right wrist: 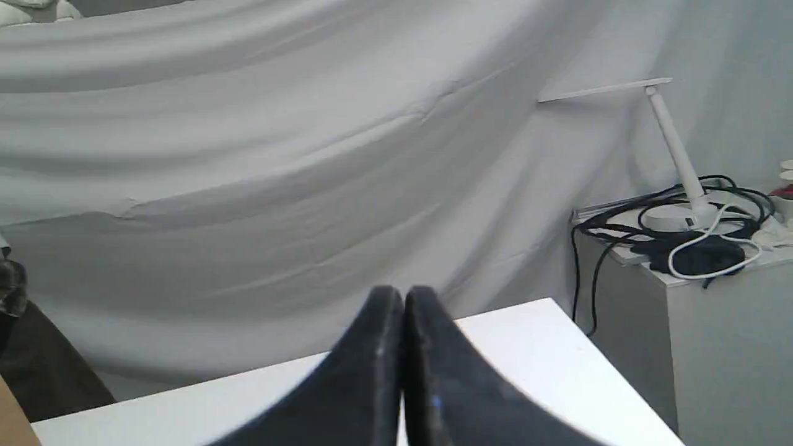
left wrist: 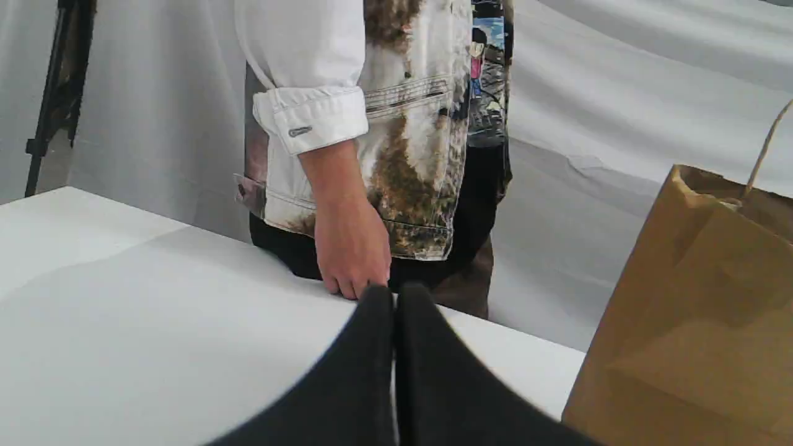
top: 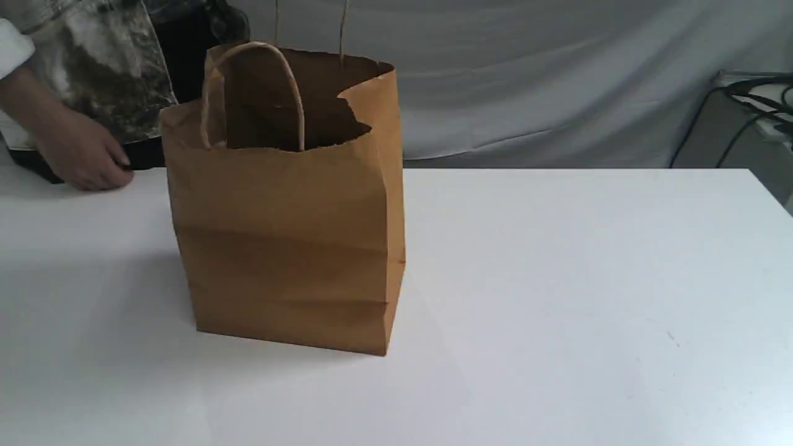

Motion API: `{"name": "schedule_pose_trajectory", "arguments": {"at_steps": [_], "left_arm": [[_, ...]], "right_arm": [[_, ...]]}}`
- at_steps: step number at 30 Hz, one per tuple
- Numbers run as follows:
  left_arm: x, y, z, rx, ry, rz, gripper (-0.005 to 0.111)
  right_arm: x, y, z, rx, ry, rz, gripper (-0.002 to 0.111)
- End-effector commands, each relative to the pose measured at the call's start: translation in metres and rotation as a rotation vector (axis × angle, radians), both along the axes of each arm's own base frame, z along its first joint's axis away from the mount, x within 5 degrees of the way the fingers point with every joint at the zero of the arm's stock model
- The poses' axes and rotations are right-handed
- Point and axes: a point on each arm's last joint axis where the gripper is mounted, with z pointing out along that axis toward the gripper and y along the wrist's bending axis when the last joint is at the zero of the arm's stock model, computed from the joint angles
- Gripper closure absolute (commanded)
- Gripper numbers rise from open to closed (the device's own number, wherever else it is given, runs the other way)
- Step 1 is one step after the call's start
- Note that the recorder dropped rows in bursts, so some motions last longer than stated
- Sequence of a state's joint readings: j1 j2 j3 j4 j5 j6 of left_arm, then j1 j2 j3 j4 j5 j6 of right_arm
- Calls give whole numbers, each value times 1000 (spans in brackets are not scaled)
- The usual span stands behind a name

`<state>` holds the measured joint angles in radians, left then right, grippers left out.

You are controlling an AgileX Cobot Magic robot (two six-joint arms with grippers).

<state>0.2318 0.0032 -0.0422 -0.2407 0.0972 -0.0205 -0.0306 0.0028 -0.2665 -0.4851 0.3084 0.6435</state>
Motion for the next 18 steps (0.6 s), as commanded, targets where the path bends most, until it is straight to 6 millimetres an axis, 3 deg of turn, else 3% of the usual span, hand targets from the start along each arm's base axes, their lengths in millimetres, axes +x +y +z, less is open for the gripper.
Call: {"name": "schedule_pose_trajectory", "arguments": {"at_steps": [1,11,14,18], "left_arm": [[0,0,-1,-4,-3,2,107],[1,1,-10,2,-5,12,107],[2,0,-18,-3,85,-7,107],[2,-3,-22,-9,122,-52,107]], "right_arm": [[0,0,0,-3,-5,2,108],[2,6,-2,-3,-5,168,108],[6,8,-13,-6,25,191,108],[16,12,-48,-17,95,217,108]]}}
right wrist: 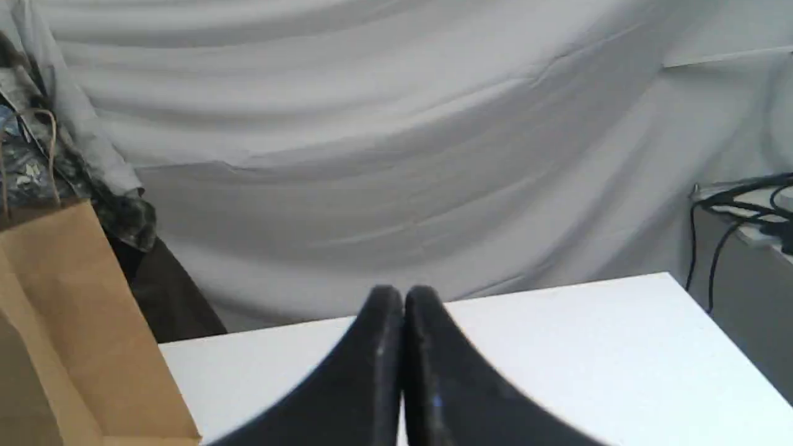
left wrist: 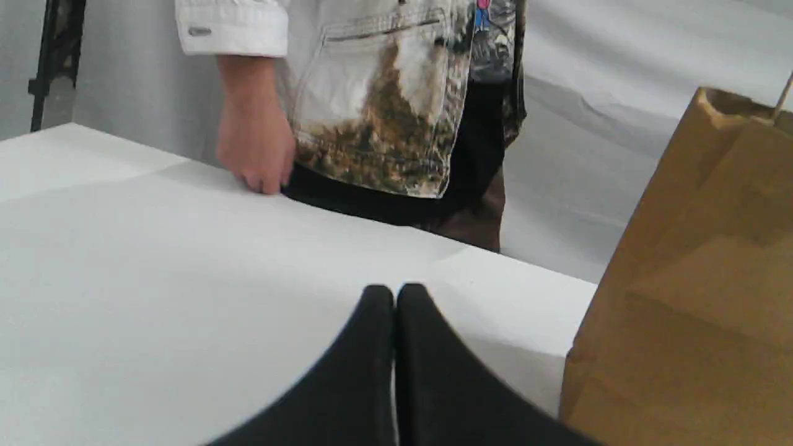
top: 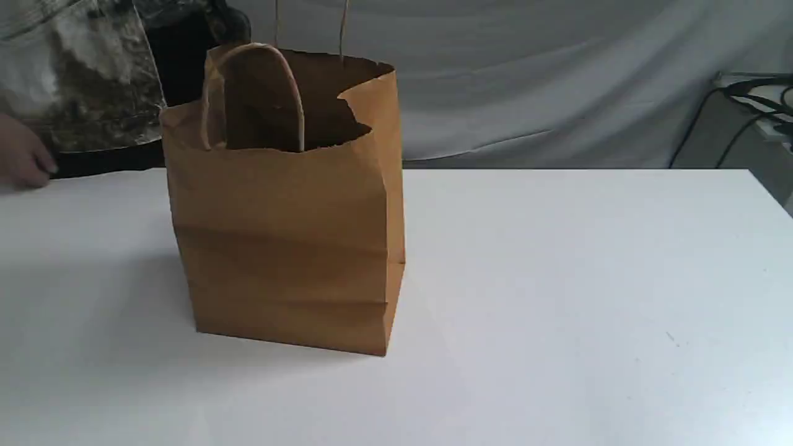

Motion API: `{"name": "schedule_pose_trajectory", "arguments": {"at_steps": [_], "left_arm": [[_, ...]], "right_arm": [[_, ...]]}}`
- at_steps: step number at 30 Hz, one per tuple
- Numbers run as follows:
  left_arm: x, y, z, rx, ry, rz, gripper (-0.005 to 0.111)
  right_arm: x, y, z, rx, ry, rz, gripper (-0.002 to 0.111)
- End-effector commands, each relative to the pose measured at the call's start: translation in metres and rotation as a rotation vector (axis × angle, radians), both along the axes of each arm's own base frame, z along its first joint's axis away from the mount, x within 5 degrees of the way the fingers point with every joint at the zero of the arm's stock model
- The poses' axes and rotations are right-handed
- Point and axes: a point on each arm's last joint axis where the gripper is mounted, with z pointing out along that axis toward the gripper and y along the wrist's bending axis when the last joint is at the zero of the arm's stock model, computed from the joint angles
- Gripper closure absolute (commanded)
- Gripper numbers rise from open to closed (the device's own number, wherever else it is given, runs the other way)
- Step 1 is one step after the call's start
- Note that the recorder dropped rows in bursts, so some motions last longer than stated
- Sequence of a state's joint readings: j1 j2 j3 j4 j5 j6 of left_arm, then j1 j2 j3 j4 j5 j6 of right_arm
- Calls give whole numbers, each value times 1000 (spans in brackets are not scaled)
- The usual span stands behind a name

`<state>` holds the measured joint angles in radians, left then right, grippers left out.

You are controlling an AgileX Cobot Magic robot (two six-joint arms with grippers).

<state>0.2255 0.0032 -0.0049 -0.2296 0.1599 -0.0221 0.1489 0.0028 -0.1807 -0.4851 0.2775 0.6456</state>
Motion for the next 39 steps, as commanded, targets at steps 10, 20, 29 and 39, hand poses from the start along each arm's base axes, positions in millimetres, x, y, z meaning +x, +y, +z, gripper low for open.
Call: {"name": "schedule_pose_trajectory", "arguments": {"at_steps": [10,20,29,39], "left_arm": [[1,-10,-4,3,26,-177,107],[1,-10,-4,3,26,-177,107],[1,-10,-4,3,26,-171,107],[1,-10,-4,3,26,-171,107]], "right_arm": [[10,1,-64,17,223,-10,108],[10,2,-62,18,202,1,108],[10,2,-62,18,202,1,108],[10,2,-62,18,203,0,108]]}}
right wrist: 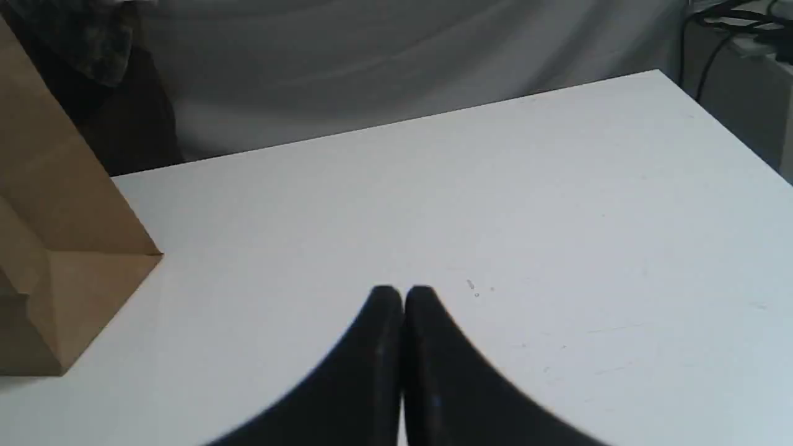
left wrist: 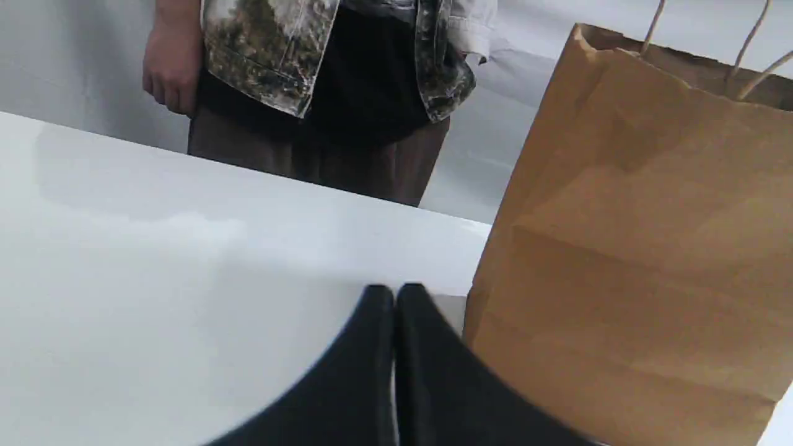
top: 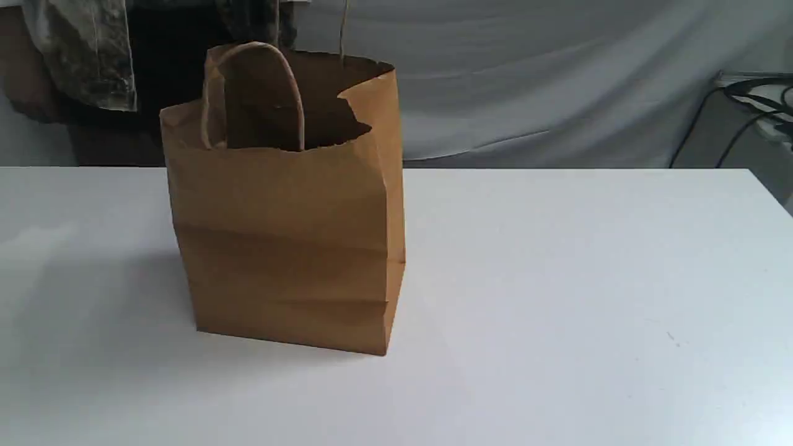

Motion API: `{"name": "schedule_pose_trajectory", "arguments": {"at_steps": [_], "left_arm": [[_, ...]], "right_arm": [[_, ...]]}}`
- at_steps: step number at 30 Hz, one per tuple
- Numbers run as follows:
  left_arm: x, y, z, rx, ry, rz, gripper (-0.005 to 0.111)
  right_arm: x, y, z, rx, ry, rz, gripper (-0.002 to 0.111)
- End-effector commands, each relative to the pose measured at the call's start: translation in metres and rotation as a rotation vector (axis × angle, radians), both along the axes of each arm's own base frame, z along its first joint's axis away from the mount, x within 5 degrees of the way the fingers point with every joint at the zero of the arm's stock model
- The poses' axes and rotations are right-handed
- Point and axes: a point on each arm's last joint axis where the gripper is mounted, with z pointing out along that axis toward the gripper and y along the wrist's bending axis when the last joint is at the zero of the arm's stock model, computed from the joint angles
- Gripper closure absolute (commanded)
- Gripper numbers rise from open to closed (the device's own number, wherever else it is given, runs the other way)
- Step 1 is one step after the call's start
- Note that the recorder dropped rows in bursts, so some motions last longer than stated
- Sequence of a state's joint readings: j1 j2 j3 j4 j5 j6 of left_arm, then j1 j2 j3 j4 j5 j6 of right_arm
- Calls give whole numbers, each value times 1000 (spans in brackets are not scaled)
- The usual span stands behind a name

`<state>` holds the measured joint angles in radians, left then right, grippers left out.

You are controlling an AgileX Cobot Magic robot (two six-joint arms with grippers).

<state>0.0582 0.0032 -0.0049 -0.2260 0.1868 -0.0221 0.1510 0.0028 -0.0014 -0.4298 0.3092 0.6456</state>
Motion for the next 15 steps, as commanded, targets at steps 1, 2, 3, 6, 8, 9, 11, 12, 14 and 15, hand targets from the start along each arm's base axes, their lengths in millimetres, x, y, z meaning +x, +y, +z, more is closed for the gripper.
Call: {"name": "schedule_pose_trajectory", "arguments": {"at_steps": [1,2,3,6,8,9,11,12,14,15], "left_arm": [[0,0,-1,2,-1,2,107],[0,0,-1,2,-1,2,107],[0,0,-1,2,-1,2,107],[0,0,-1,2,-1,2,107],[0,0,-1,2,-1,2,107],[0,0,-1,2,-1,2,107],[0,0,-1,2,-1,2,107],[0,0,-1,2,-1,2,107],[0,0,-1,2,-1,2,107],[0,0,-1,2,-1,2,107]], "right_arm": [[0,0,0,-28,-11,2,108],[0,-2,1,-79,-19,-2,108],[0,-1,2,-86,-28,0,108],[0,3,2,96,-26,20,108],[-1,7,-2,186,23,41,108],[-1,9,-3,139,37,73,108],[-2,13,-4,-4,37,153,108],[-2,15,-3,-48,29,176,108],[-3,18,-3,-223,4,248,108],[-3,19,-3,-301,-4,273,108]]}}
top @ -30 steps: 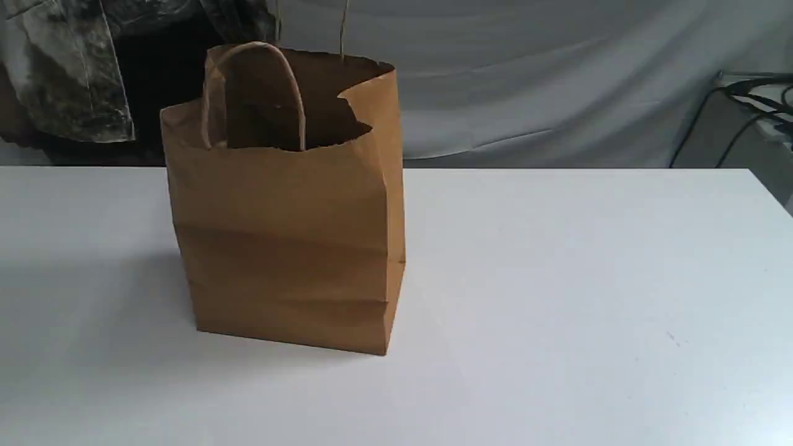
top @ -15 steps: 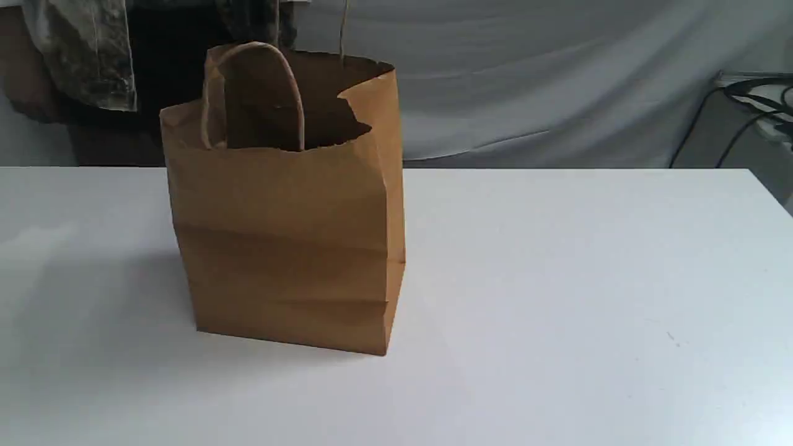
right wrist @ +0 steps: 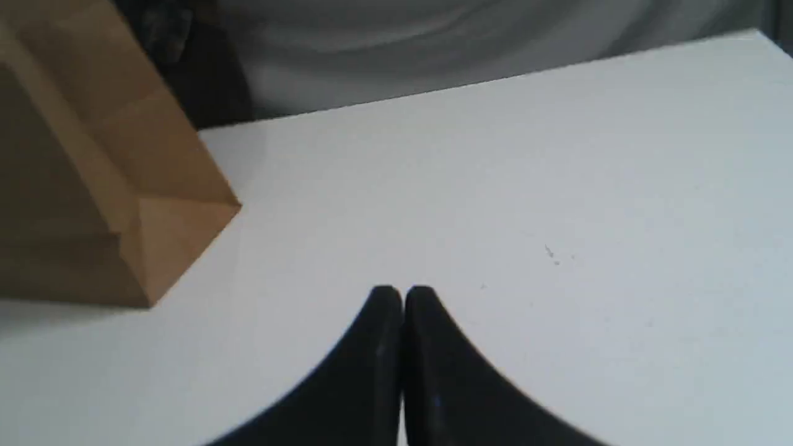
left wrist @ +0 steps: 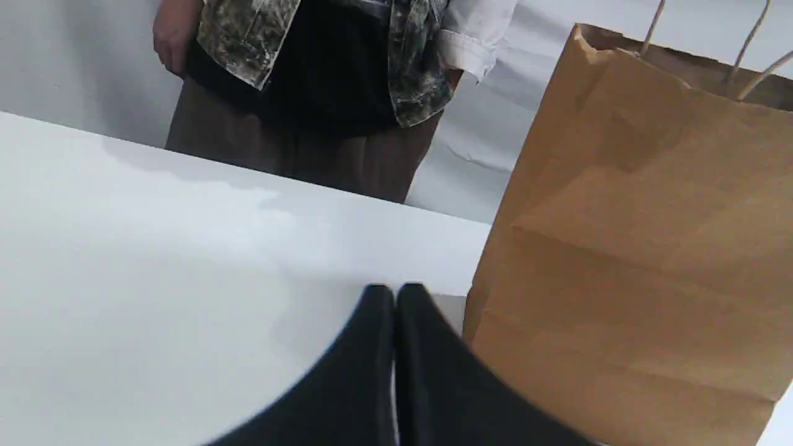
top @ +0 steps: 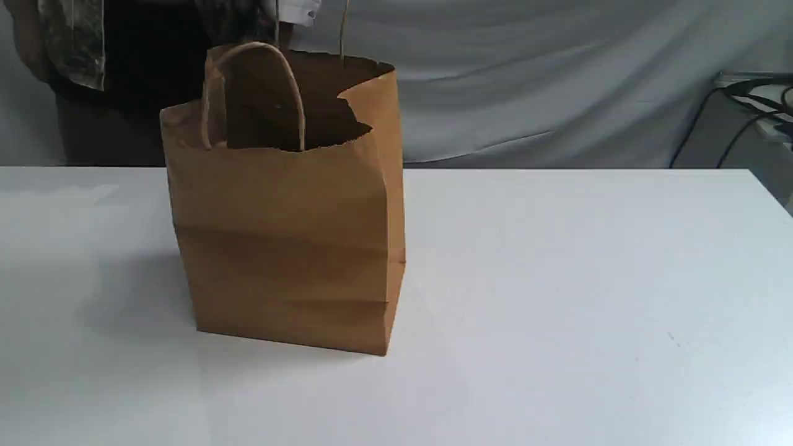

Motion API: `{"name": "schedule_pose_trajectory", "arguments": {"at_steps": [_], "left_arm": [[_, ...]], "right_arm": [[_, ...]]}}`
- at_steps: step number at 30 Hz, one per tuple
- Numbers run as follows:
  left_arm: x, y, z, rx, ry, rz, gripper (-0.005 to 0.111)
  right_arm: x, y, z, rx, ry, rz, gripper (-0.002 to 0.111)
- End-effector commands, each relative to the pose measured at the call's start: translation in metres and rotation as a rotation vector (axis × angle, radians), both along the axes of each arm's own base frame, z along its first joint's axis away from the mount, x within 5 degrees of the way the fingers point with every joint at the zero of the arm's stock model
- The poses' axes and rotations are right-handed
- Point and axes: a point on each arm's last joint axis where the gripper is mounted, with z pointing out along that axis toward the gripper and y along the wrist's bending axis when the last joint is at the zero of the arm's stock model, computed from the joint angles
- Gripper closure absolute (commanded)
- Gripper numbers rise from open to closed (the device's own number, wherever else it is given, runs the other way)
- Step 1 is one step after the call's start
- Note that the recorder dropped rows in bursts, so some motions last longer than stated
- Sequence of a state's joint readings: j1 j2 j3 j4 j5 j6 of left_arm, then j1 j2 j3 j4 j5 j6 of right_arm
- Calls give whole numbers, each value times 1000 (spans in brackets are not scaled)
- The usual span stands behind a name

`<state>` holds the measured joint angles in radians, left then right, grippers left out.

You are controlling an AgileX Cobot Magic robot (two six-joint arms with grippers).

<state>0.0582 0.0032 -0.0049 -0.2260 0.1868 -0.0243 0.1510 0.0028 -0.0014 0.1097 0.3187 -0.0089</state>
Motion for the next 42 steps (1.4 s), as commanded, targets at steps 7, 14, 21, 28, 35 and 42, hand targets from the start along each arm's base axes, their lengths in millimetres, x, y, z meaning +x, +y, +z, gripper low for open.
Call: {"name": "schedule_pose_trajectory", "arguments": {"at_steps": [7,14,21,28,35,42], "left_arm": [[0,0,-1,5,-1,2,107],[0,0,-1,5,-1,2,107],[0,0,-1,5,-1,2,107],[0,0,-1,5,-1,2,107],[0,0,-1,5,-1,2,107],[0,0,-1,5,-1,2,107]], "right_arm": [[-1,4,-1,-237,-47,107,108],[-1,5,0,-219,-47,107,108],[-1,5,0,-219,-47,107,108],[-1,5,0,-219,-47,107,108],[-1,5,0,-219,-47,107,108],[-1,5,0,-219,-47,107,108]]}}
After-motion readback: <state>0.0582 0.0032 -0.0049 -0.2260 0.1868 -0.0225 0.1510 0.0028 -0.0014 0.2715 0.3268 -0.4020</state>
